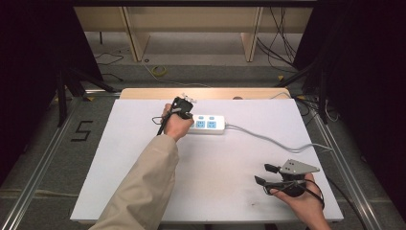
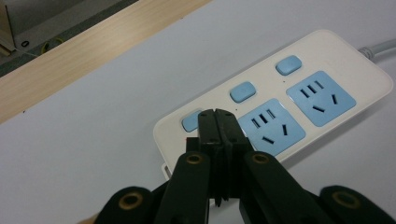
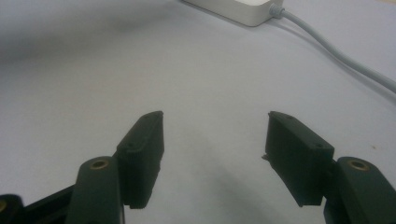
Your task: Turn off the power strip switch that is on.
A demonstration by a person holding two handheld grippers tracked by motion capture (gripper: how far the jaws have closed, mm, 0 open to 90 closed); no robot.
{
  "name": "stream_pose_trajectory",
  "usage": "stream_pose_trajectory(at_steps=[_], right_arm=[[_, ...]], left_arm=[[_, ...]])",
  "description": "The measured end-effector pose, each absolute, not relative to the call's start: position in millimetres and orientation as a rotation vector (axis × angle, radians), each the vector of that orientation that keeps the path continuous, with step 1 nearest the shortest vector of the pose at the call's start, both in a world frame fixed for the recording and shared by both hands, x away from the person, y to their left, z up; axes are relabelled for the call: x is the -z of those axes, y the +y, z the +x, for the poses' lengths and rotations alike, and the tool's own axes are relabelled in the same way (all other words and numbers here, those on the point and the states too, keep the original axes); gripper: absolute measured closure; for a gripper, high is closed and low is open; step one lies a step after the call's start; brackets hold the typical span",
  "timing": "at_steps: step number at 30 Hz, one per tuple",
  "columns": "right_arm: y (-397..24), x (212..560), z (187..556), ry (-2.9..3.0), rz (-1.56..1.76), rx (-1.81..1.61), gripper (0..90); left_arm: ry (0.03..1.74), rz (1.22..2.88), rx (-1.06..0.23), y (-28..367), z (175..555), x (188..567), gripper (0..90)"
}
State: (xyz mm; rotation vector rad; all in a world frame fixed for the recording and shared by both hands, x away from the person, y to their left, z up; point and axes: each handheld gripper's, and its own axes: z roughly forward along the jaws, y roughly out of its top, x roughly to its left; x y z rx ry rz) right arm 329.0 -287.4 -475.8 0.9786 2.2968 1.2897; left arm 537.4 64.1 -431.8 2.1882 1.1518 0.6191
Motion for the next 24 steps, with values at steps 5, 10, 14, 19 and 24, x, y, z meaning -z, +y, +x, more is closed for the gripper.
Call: stream_pose_trajectory(at_steps=[5,10,14,19,24], right_arm=[[-287.5,475.8,329.0,2.298,0.979,-1.288,38.2],[-287.6,475.7,329.1,2.297,0.98,-1.288,38.1],[-287.7,475.8,329.1,2.297,0.983,-1.289,38.2],[-287.9,475.7,329.2,2.296,0.982,-1.289,38.1],[-287.9,475.5,329.0,2.295,0.981,-1.291,38.1]], left_arm=[[1.159,2.192,-0.619,64.2,539.1,432.1,89.8],[1.158,2.196,-0.621,63.6,541.3,431.0,89.8],[1.155,2.198,-0.623,62.3,543.2,428.1,89.8],[1.152,2.2,-0.626,60.3,545.0,425.4,89.8],[1.158,2.203,-0.622,59.5,546.6,426.5,89.8]])
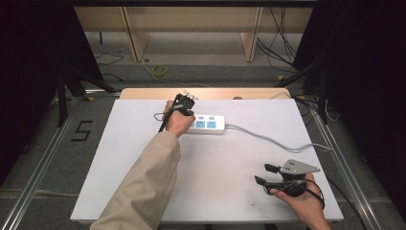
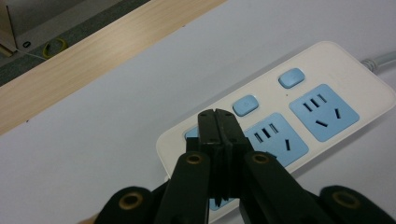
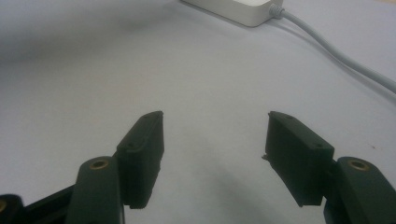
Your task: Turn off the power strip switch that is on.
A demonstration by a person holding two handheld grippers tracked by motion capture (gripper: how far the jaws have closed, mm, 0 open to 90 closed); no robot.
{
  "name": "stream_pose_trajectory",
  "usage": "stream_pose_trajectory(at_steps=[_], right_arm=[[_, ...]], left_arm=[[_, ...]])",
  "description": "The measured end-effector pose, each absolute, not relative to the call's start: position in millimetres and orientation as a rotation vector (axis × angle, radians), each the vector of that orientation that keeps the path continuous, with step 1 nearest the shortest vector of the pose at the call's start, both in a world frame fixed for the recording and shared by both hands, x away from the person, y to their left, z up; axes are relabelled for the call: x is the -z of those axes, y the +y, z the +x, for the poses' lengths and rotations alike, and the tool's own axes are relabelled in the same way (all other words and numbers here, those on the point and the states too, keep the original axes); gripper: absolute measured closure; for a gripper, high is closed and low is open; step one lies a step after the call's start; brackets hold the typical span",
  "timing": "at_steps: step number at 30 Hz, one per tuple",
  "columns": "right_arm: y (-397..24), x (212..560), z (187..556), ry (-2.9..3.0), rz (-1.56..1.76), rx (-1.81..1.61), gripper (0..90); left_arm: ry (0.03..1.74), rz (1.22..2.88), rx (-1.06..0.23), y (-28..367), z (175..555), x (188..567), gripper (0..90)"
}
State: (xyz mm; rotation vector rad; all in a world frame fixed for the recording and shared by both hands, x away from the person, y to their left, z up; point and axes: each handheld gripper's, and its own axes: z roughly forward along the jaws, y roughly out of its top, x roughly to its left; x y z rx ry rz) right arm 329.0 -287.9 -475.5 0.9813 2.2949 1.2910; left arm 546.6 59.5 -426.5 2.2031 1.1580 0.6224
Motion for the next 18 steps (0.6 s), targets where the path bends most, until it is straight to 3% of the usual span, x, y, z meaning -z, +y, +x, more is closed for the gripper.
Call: stream_pose_trajectory(at_steps=[18], right_arm=[[-287.9,475.3,329.0,2.295,0.979,-1.294,38.1]], left_arm=[[1.161,2.212,-0.628,55.3,552.7,421.2,89.8]])
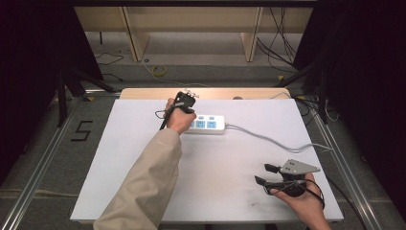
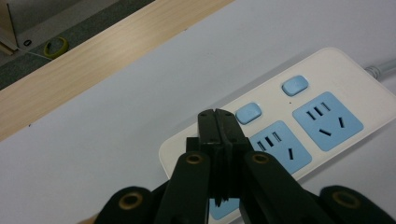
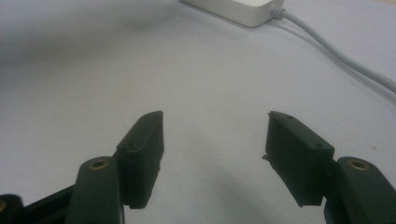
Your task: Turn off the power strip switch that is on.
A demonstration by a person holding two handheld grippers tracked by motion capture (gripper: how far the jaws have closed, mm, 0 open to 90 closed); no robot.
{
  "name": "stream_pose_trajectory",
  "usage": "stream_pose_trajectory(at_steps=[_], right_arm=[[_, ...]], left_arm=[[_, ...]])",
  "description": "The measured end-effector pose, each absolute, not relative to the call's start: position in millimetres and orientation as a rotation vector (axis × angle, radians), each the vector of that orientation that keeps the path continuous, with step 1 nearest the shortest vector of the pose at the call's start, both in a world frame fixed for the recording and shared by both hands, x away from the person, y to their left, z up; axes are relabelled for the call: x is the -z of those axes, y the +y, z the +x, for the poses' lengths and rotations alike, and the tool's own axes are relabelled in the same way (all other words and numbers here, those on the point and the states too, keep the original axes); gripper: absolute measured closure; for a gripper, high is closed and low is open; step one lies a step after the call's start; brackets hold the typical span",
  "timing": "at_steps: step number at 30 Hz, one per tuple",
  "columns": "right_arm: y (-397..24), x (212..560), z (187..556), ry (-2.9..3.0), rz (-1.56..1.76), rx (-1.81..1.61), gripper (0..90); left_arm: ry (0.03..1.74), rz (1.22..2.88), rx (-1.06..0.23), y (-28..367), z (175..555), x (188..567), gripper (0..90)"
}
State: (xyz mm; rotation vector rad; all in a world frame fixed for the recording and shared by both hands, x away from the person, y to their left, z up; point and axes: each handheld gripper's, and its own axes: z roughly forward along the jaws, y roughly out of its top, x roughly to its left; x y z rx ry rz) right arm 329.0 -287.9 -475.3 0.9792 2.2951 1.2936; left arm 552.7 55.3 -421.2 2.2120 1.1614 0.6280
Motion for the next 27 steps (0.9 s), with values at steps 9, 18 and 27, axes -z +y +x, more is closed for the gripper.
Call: stream_pose_trajectory(at_steps=[9,18,27], right_arm=[[-287.9,475.2,328.9,2.298,0.981,-1.294,38.1],[-288.1,474.9,328.7,2.297,0.979,-1.295,38.1],[-288.1,474.9,328.6,2.298,0.978,-1.295,38.1]], left_arm=[[1.169,2.225,-0.632,54.0,555.4,423.6,89.8],[1.184,2.226,-0.638,55.7,559.3,428.2,89.9],[1.194,2.22,-0.632,56.1,561.6,431.8,89.8]])
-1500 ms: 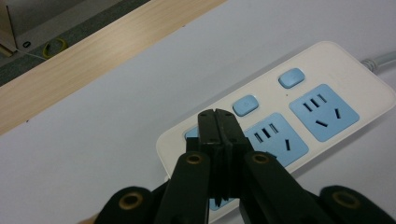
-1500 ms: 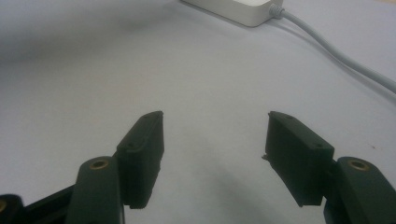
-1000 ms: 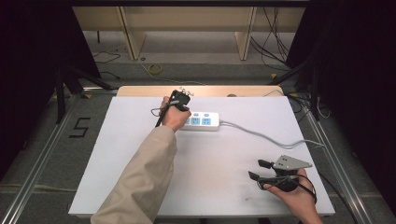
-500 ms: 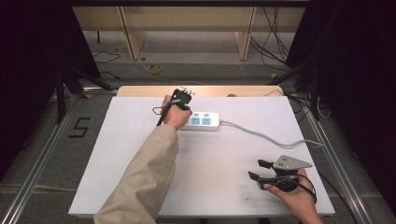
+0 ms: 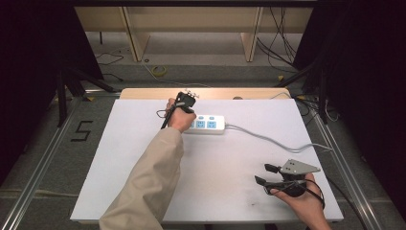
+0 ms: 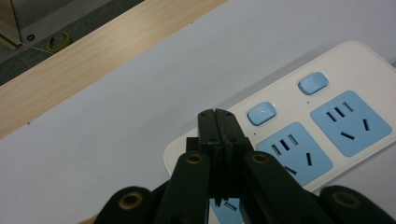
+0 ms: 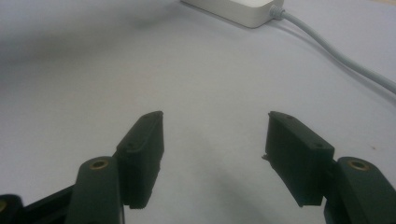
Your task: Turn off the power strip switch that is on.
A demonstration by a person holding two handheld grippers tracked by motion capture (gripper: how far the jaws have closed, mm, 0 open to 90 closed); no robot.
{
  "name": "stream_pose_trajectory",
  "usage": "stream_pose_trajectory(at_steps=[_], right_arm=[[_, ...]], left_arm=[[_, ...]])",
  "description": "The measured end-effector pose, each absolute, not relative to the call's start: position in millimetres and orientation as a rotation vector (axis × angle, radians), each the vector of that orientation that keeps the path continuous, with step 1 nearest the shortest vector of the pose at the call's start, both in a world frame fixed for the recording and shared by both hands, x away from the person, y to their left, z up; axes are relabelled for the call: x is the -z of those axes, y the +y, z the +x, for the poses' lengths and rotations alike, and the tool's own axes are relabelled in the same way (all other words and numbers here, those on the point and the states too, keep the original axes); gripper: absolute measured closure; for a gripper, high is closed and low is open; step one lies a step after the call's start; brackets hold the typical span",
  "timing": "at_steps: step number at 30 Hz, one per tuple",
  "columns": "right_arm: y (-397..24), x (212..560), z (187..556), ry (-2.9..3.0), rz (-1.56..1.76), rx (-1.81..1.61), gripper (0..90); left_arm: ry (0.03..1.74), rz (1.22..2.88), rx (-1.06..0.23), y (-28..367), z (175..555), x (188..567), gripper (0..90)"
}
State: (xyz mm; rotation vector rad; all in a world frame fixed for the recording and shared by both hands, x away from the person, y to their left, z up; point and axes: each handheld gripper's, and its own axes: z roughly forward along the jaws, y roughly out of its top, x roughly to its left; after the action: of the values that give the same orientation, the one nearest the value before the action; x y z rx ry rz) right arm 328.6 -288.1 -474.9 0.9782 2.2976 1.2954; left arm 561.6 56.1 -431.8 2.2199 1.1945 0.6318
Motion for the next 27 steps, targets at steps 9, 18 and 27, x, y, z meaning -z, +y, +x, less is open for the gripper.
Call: stream_pose_trajectory(at_steps=[9,18,27], right_arm=[[-288.2,474.9,328.6,2.298,0.978,-1.295,38.1],[-288.3,475.0,328.6,2.299,0.977,-1.295,38.1],[-288.3,475.2,328.6,2.3,0.976,-1.293,38.1]], left_arm=[[1.191,2.232,-0.634,56.1,564.4,436.2,89.8],[1.189,2.25,-0.624,55.3,567.6,442.7,89.8],[1.188,2.249,-0.625,54.8,569.7,447.4,89.8]])
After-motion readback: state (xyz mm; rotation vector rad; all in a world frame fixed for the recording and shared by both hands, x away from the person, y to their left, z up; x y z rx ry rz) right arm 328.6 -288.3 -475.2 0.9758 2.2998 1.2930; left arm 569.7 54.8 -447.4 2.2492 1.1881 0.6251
